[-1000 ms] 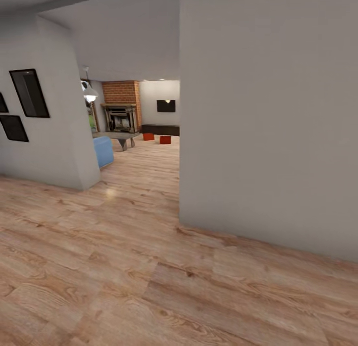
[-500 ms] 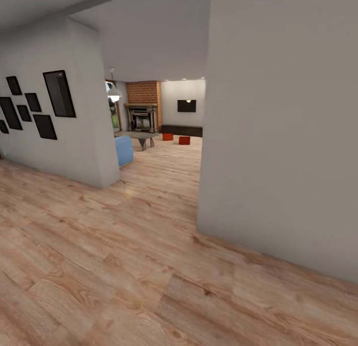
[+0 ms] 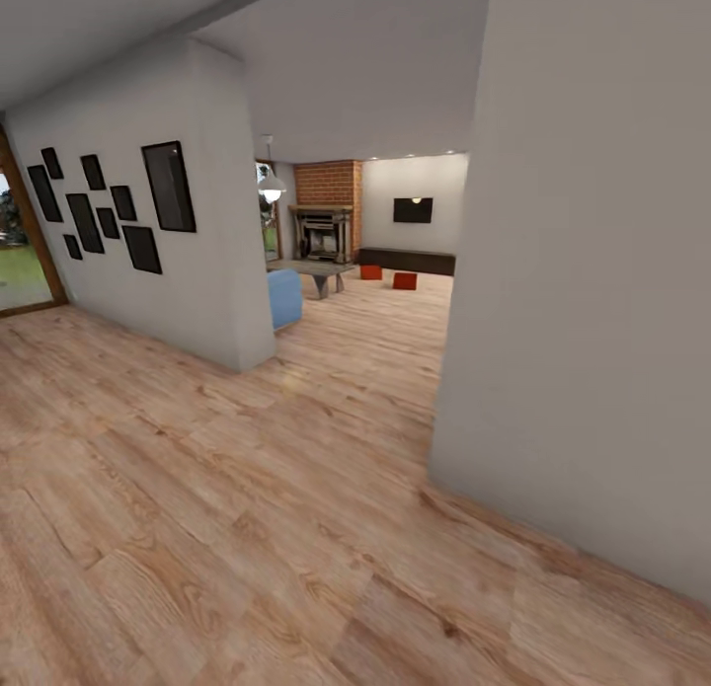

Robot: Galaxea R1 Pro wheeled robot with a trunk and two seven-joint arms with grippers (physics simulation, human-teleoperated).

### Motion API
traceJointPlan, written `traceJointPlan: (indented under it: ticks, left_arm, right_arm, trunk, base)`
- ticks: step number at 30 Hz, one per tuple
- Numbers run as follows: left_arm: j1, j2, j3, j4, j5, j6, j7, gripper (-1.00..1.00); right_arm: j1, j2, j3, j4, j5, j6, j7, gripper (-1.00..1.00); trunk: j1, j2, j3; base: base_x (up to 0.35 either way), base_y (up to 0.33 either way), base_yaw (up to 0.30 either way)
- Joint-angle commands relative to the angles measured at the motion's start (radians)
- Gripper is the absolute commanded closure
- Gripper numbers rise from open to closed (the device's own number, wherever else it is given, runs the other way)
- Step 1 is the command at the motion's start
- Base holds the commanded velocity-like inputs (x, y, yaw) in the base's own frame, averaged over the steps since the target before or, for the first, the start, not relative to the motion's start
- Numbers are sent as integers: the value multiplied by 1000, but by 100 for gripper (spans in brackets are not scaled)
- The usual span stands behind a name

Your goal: Move the two storage containers from the living room to the garage. In the garage, place one container on the floor and stack the other container on top of it (either order is fine).

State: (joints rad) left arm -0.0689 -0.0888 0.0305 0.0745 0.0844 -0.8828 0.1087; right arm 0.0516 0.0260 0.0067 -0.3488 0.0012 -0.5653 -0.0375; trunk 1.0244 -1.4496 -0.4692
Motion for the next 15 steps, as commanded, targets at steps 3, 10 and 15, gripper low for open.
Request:
traceJointPlan:
  ticks: [3,10,15]
  left_arm:
    - [-2,0,2,4,1,-5,0,-100]
    - [-2,0,3,4,1,-5,0,-100]
    - [-2,0,3,4,1,-5,0,-100]
  right_arm:
    - [1,0,1,-2,0,-1,-4,-100]
    - [1,0,1,-1,0,-1,-4,-100]
    - [1,0,1,-2,0,-1,-4,-100]
  trunk:
    - [1,0,-1]
    - [1,0,-1]
    - [1,0,-1]
  base:
    - [326,0,230]
    - [326,0,222]
    - [326,0,187]
